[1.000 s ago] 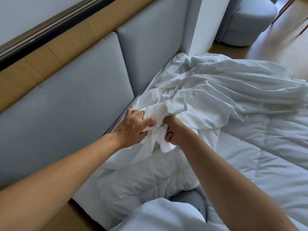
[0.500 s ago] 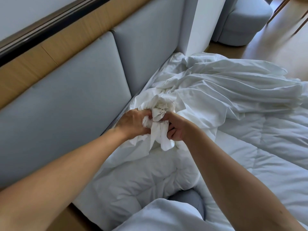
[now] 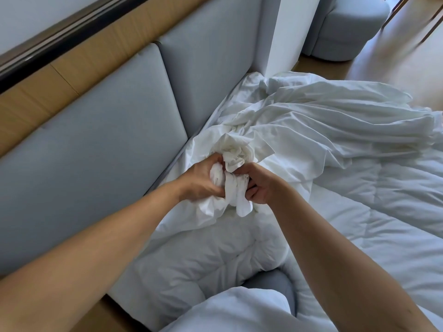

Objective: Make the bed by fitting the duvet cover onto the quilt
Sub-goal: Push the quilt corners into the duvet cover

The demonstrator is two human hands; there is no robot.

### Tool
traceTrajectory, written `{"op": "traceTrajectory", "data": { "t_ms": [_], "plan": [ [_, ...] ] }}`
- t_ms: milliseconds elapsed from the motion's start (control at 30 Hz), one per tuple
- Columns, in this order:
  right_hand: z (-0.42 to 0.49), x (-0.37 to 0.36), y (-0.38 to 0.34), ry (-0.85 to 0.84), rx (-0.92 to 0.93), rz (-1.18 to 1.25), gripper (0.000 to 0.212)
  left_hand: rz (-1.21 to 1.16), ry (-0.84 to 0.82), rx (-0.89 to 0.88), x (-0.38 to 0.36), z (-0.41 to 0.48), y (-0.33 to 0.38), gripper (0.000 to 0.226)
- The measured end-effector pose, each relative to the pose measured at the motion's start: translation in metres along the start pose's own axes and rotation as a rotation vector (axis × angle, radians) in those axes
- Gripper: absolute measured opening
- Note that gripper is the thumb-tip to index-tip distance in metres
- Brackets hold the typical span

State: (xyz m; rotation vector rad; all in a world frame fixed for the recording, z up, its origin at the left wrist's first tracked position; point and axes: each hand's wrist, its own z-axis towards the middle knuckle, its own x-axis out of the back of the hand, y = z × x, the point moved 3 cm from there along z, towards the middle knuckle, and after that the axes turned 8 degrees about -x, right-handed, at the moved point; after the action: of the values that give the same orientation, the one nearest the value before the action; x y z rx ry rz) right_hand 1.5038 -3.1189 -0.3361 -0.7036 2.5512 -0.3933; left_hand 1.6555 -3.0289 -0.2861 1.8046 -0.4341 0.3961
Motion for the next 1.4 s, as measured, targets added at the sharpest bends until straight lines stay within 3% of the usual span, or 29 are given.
{"op": "traceTrajectory", "data": {
  "t_ms": [167, 467, 567, 733, 833, 1033, 1133, 1200, 1400],
  "plan": [
    [-0.004, 0.0, -0.002, 0.051, 0.05, 0.03, 0.018, -0.055, 0.044, -0.047, 0.003, 0.0, 0.0, 0.08],
    [-0.001, 0.004, -0.002, 0.107, 0.046, 0.006, 0.02, -0.279, 0.187, -0.155, 0.003, -0.009, -0.001, 0.067],
    [-0.001, 0.004, 0.002, 0.031, 0.04, -0.038, 0.016, -0.296, 0.2, -0.175, 0.004, -0.005, 0.001, 0.064],
    [-0.008, 0.001, 0.019, -0.259, 0.048, -0.24, 0.014, -0.229, 0.196, -0.138, 0.016, 0.009, 0.006, 0.053],
    [-0.005, -0.003, 0.027, -0.261, 0.07, -0.3, 0.022, -0.158, 0.135, -0.12, 0.018, 0.016, 0.006, 0.047],
    [-0.004, 0.008, 0.023, -0.219, 0.262, -0.002, 0.009, -0.135, -0.07, -0.033, 0.021, 0.009, 0.003, 0.08],
    [-0.008, 0.012, 0.013, -0.124, 0.318, 0.035, 0.012, -0.337, -0.09, -0.064, 0.012, 0.0, 0.001, 0.091],
    [-0.009, 0.01, 0.007, -0.061, 0.329, 0.042, 0.014, -0.425, -0.015, -0.064, 0.006, -0.004, 0.001, 0.092],
    [-0.006, 0.001, 0.0, 0.027, 0.309, 0.084, 0.021, -0.43, 0.448, -0.063, -0.012, -0.018, -0.003, 0.071]
  ]
}}
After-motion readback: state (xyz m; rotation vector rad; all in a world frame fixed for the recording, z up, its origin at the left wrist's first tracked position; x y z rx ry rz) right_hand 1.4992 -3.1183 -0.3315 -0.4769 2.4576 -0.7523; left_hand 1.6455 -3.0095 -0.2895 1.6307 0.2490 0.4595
